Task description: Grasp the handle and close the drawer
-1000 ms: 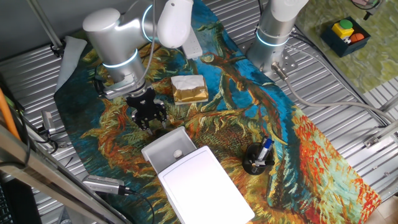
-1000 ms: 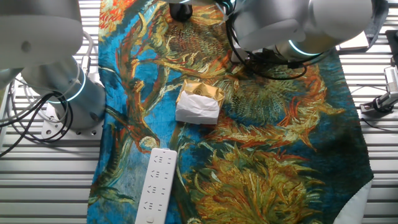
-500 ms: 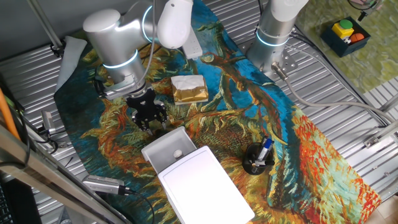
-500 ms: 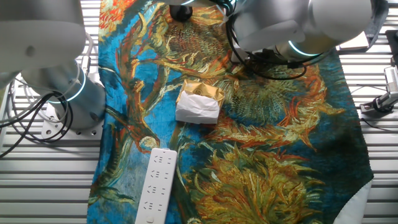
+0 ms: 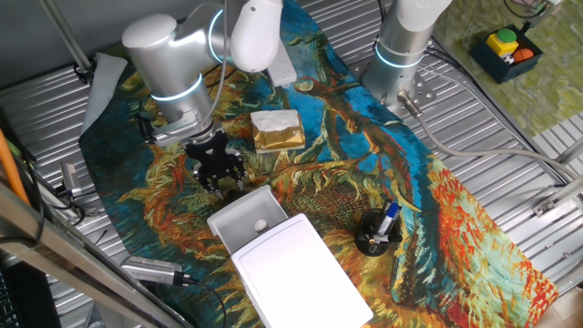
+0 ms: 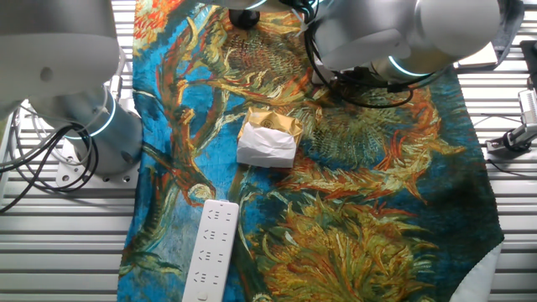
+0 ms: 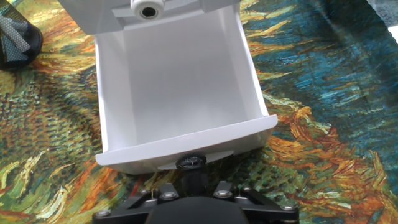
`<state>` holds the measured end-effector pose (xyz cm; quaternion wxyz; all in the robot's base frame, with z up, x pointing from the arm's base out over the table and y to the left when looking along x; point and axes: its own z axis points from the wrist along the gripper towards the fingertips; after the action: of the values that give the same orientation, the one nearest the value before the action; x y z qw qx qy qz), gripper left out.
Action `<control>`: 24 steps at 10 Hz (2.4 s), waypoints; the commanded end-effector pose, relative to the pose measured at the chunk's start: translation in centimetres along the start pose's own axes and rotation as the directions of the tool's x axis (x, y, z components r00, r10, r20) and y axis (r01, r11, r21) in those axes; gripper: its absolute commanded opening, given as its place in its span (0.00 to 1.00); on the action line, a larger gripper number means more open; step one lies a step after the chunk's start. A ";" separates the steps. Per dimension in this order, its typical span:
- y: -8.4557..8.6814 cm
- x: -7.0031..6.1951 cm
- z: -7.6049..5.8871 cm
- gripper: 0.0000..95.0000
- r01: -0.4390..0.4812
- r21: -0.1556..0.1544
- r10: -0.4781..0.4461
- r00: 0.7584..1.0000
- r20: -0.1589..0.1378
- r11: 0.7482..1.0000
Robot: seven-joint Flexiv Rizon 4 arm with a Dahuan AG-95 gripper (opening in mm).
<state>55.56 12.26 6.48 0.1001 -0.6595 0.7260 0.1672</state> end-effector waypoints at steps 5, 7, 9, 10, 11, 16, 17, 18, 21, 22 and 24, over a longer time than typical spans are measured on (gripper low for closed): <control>0.0 0.0 0.0 0.40 -0.003 0.005 0.003 1.000 0.001 1.000; 0.0 0.0 0.0 0.40 -0.002 0.005 0.002 1.000 0.005 1.000; -0.1 -0.1 0.1 0.40 0.000 0.006 0.000 1.000 0.006 1.000; -0.1 -0.1 0.1 0.40 0.000 0.006 0.000 1.000 0.006 1.000; -0.1 -0.2 0.2 0.40 0.000 0.007 0.000 1.000 0.007 1.000; -0.2 -0.3 0.3 0.20 0.003 0.009 -0.004 1.000 0.011 1.000; -0.2 -0.3 0.3 0.20 0.005 0.009 -0.005 1.000 0.011 1.000; -0.2 -0.3 0.3 0.20 0.005 0.010 -0.005 1.000 0.011 1.000; -0.2 -0.3 0.3 0.20 0.006 0.011 -0.006 1.000 0.014 1.000; -0.2 -0.3 0.3 0.20 0.007 0.011 -0.007 1.000 0.017 1.000; -0.2 -0.3 0.4 0.20 0.010 0.013 -0.010 1.000 0.021 1.000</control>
<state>55.72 12.66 6.29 0.1128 -0.6610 0.7222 0.1694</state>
